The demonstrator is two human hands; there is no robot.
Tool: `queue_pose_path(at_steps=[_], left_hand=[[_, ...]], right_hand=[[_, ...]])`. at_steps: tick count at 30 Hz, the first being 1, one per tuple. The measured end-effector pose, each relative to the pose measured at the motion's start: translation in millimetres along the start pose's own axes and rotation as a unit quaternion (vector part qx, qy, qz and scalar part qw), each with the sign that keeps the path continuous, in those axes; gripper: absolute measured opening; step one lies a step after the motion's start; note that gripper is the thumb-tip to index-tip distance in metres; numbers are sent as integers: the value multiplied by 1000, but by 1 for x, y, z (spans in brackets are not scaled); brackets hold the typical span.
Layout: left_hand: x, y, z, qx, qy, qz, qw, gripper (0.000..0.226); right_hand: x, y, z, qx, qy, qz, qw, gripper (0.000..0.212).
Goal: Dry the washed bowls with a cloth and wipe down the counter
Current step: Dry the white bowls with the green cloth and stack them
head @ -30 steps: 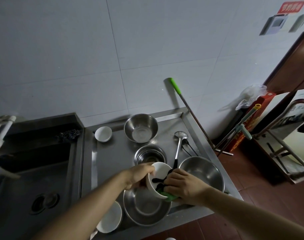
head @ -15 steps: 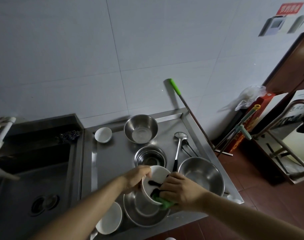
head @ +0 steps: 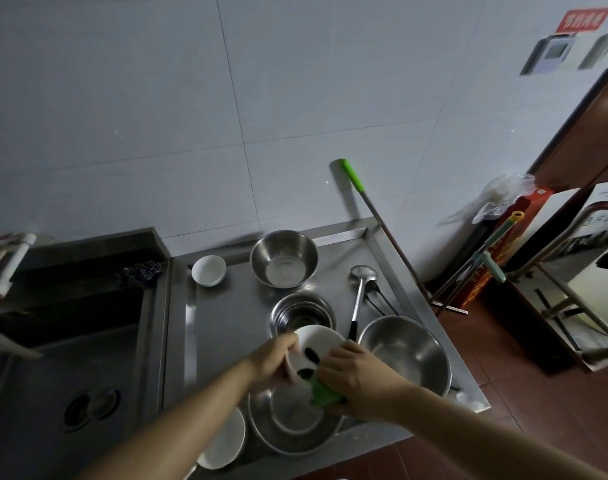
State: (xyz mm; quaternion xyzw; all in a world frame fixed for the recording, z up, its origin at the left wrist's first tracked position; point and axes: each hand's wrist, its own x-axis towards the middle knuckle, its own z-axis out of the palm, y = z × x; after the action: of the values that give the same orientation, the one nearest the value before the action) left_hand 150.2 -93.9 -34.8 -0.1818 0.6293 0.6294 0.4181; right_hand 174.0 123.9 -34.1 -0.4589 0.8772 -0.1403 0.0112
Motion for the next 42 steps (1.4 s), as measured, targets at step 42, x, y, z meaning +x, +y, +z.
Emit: queue_pose_path(at_steps=[42], left_hand=[[9, 47, 79, -354, 126, 56, 925, 37]], right_hand=[[38, -5, 12, 274, 288, 332, 855, 34]])
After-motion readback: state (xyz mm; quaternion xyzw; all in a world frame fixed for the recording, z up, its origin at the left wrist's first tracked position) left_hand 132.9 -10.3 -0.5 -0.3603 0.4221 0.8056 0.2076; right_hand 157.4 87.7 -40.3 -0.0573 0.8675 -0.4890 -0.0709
